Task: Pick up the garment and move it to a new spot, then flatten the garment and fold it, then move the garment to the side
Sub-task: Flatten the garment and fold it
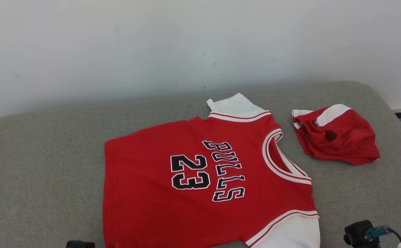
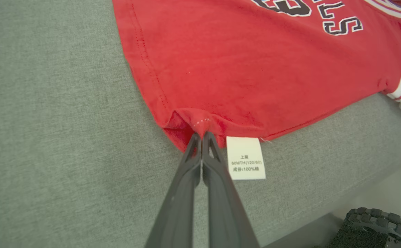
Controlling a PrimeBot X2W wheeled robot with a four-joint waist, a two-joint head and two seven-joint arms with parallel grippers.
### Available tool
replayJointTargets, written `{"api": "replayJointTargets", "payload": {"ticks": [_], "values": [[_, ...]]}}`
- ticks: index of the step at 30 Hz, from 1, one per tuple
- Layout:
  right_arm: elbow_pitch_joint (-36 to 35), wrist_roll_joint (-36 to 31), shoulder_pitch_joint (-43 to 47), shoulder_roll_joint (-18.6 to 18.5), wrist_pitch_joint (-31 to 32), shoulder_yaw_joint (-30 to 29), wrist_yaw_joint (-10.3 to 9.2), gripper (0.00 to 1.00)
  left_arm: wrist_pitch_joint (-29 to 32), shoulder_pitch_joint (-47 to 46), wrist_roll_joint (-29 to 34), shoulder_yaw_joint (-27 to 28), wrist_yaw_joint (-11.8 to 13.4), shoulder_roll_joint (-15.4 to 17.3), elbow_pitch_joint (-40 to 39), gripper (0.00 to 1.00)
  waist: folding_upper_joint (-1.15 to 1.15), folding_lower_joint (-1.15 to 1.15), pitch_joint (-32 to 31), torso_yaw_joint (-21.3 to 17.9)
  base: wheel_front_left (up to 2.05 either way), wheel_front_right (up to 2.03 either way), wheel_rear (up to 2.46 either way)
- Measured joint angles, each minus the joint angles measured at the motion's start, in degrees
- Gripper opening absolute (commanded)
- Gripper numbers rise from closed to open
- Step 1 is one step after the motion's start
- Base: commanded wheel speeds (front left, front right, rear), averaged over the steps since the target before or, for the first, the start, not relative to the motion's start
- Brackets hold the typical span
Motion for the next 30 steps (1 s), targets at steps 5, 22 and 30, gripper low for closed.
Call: {"api": "replayJointTargets", "payload": {"ticks": [5, 22, 30], "values": [[-0.91, -0.56, -4.43, 0.02, 2.61, 0.74, 0.12, 0.0, 1.11, -3.58, 1.0, 0.12, 0.04, -0.98, -0.83, 0.0, 0.0, 0.0, 1.37, 0.11, 0.0, 0.0, 0.0], [13.39, -0.29, -53.63, 9.99, 29.5, 1.78, 3.94, 0.0, 23.77, -45.98, -11.0, 5.81, -10.78, -12.72, 8.18, 0.0, 0.02, 0.03, 12.62, 0.6, 0.0, 0.0, 0.0], [18.35, -12.3, -82.28, 13.74, 1.09, -15.45, 5.14, 0.0, -0.31, -74.06, 6.77, 17.33, -1.08, -14.69, 9.5, 0.0, 0.0, 0.0, 19.14, 1.76, 0.0, 0.0, 0.0]]}}
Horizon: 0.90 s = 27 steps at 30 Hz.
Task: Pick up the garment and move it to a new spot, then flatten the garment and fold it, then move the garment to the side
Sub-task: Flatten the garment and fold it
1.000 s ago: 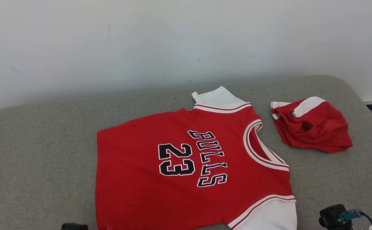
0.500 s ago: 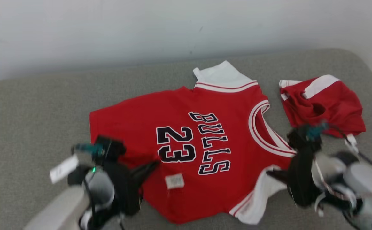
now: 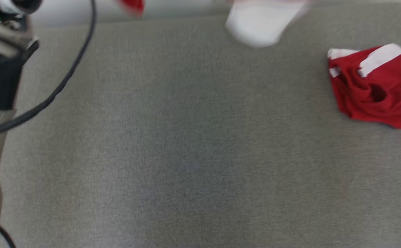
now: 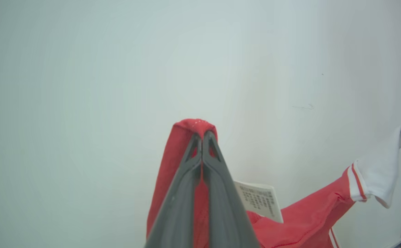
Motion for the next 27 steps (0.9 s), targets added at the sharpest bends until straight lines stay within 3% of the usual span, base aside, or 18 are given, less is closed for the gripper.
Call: {"api": "replayJointTargets", "payload": {"ticks": [4, 7, 11, 14, 15, 17, 21, 27], "values": [[-6.71, -1.35, 7.19, -0.99, -9.8, 1.29, 3.64, 0.0, -8.25, 6.26, 4.99, -0.12, 0.62, 3.23, -7.3, 0.0, 0.0, 0.01, 3.37, 0.66, 0.0, 0.0, 0.0], [-5.92, -1.77, 17.74, -3.01, -15.32, 1.94, 4.87, 0.0, -11.93, 15.74, 4.89, -1.63, 0.56, 3.71, -7.17, 0.0, 0.01, 0.02, 5.77, 1.08, 0.0, 0.0, 0.0], [-3.48, -1.59, 29.31, -4.37, -21.45, 2.08, 5.37, 0.0, -13.63, 27.59, 5.03, -7.06, 0.13, 3.5, -3.26, 0.0, 0.02, 0.02, 7.53, 1.74, 0.0, 0.0, 0.0], [-1.81, -1.45, 34.53, -4.44, -25.02, 2.45, 5.72, 0.0, -14.47, 31.65, 4.42, -9.79, -2.48, 3.96, -0.85, 0.0, 0.01, 0.01, 7.14, 2.06, 0.0, 0.0, 0.0], [-1.23, -1.45, 35.6, -4.44, -25.7, 2.88, 5.76, 0.0, -14.34, 32.53, 4.77, -11.65, -4.85, 4.67, -0.36, 0.0, 0.01, 0.0, 6.81, 2.1, 0.0, 0.0, 0.0], [-0.49, -1.54, 37.33, -4.35, -28.05, 3.27, 5.99, 0.0, -14.47, 34.63, 4.59, -11.44, -4.25, 4.58, 1.16, 0.0, 0.0, -0.01, 5.99, 2.07, 0.0, 0.0, 0.0], [0.86, -1.91, 40.77, -4.02, -29.38, 5.79, 6.23, 0.0, -14.89, 37.38, 4.15, -11.37, -5.04, 5.49, 4.04, 0.0, 0.0, 0.0, 3.61, 1.69, 0.0, 0.0, 0.0], [2.11, -2.15, 48.24, -4.65, -26.59, 10.18, 6.32, 0.0, -15.39, 41.31, 4.79, -12.81, -5.61, 6.77, 5.02, 0.0, -0.01, -0.01, -0.84, 1.11, 0.0, 0.0, 0.0]]}}
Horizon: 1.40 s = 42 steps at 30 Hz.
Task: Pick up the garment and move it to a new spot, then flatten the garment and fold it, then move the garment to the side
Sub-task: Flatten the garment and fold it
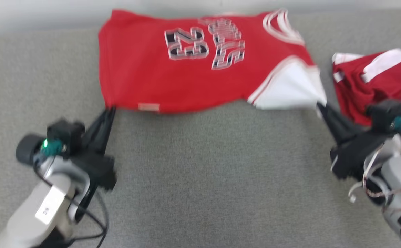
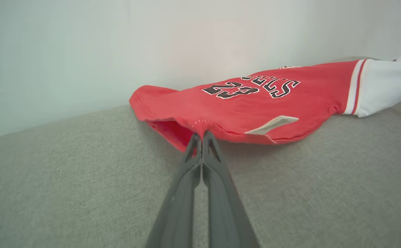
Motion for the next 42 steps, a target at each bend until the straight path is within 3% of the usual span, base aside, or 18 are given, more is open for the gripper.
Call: {"api": "replayJointTargets", "payload": {"ticks": [2, 8, 16, 27, 42], "values": [[-0.24, 0.09, 1.94, -0.33, 0.79, 0.45, 0.2, 0.0, 0.0, 1.77, 0.11, -0.47, -1.41, 1.22, 1.08, 0.0, 0.0, 0.0, -1.59, -0.18, 0.0, 0.0, 0.0], [-0.73, 2.07, 9.31, -2.42, 2.3, 0.37, 0.22, 0.0, -0.05, 10.84, -0.74, -1.46, -1.08, 2.54, -0.41, 0.0, 0.0, -0.01, -6.47, -0.84, 0.0, 0.0, 0.0], [-4.23, 4.71, 18.55, -3.26, 5.82, 0.91, -1.34, 0.0, -0.04, 21.72, -4.31, -1.65, -1.4, 4.48, -1.91, 0.0, -0.01, -0.01, -13.18, -1.83, 0.0, 0.0, 0.0], [-11.38, 7.15, 29.2, -6.44, 13.12, 2.94, -5.78, 0.0, 5.65, 29.78, -5.53, -5.1, -1.33, 5.89, -6.14, 0.0, -0.02, -0.01, -19.47, -2.66, 0.0, 0.0, 0.0], [-16.94, 9.84, 32.61, -9.77, 21.63, 3.39, -9.79, 0.0, 13.32, 32.13, -8.24, -5.54, 0.67, 7.1, -9.95, 0.0, 0.0, 0.01, -19.39, -2.32, 0.0, 0.0, 0.0]]}}
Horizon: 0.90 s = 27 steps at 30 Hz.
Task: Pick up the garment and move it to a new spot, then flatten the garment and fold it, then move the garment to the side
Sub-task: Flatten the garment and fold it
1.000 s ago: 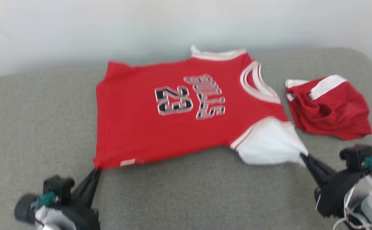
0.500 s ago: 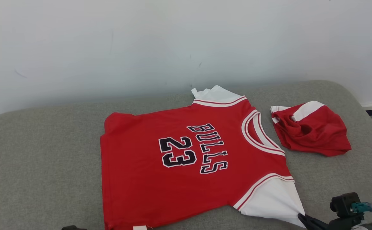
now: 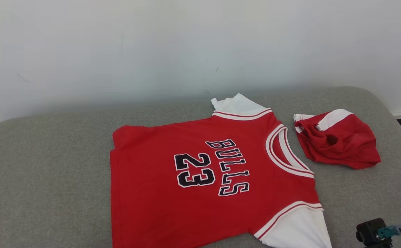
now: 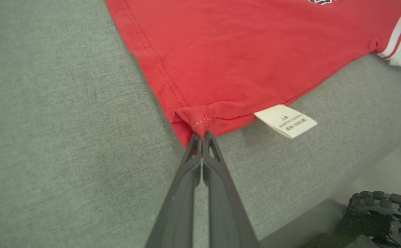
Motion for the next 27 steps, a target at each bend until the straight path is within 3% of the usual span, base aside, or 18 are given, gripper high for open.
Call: {"api": "replayJointTargets", "payload": {"ticks": [7, 27], "values": [[-1.97, 2.49, 2.24, -0.45, 2.68, -0.43, -1.07, 0.0, 1.96, 2.33, -3.8, 1.78, 1.02, 1.0, -3.35, 0.0, 0.0, 0.0, -0.32, 0.22, 0.0, 0.0, 0.0], [-1.49, 2.21, 3.26, 0.82, 7.08, 1.64, -2.93, 0.0, 5.87, 2.33, -3.9, 0.92, 1.97, 0.91, -1.11, 0.0, 0.0, 0.0, -0.82, 0.38, 0.0, 0.0, 0.0]]}}
